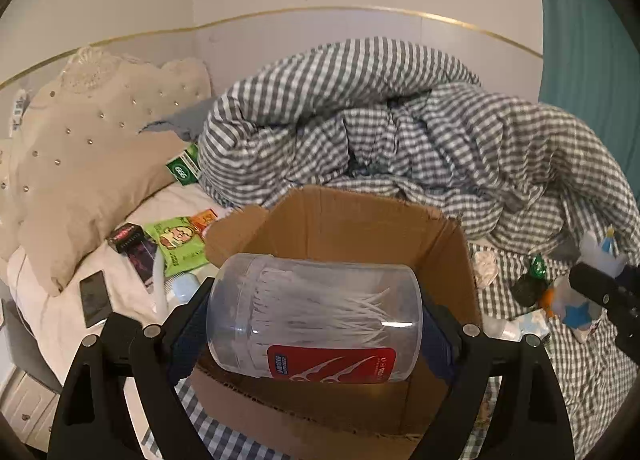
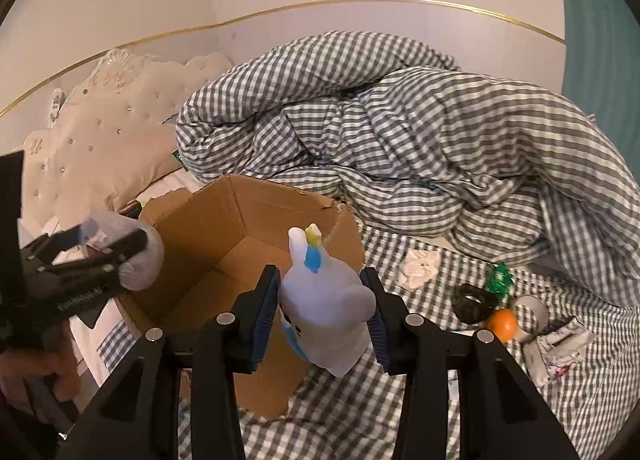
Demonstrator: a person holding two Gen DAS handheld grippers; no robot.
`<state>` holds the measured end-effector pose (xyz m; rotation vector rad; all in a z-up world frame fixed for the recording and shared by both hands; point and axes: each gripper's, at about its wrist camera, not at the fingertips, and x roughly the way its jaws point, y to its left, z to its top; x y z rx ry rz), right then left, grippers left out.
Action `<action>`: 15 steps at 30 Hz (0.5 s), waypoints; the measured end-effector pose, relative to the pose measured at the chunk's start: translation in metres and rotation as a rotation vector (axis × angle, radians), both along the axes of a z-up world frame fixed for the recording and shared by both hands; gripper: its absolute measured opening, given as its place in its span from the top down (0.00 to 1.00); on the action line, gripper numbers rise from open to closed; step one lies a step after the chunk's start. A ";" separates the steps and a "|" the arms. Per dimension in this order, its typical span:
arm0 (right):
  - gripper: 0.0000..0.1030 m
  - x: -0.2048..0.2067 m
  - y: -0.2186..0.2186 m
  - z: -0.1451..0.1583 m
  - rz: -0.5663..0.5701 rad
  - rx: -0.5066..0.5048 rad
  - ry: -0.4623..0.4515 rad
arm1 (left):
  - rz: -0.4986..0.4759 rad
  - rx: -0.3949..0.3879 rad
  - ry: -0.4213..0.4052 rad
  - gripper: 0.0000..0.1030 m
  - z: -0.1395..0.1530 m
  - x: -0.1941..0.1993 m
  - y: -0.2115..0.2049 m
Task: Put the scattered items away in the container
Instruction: 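Carry both items to the cardboard box and release the jar from the left gripper, then lower the unicorn bottle into the box and open the right gripper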
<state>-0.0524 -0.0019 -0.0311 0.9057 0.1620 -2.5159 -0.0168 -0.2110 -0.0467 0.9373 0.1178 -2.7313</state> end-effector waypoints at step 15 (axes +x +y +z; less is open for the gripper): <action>0.60 -0.023 -0.045 -0.028 0.061 0.017 -0.048 | 0.000 -0.035 -0.026 0.02 -0.021 -0.009 -0.015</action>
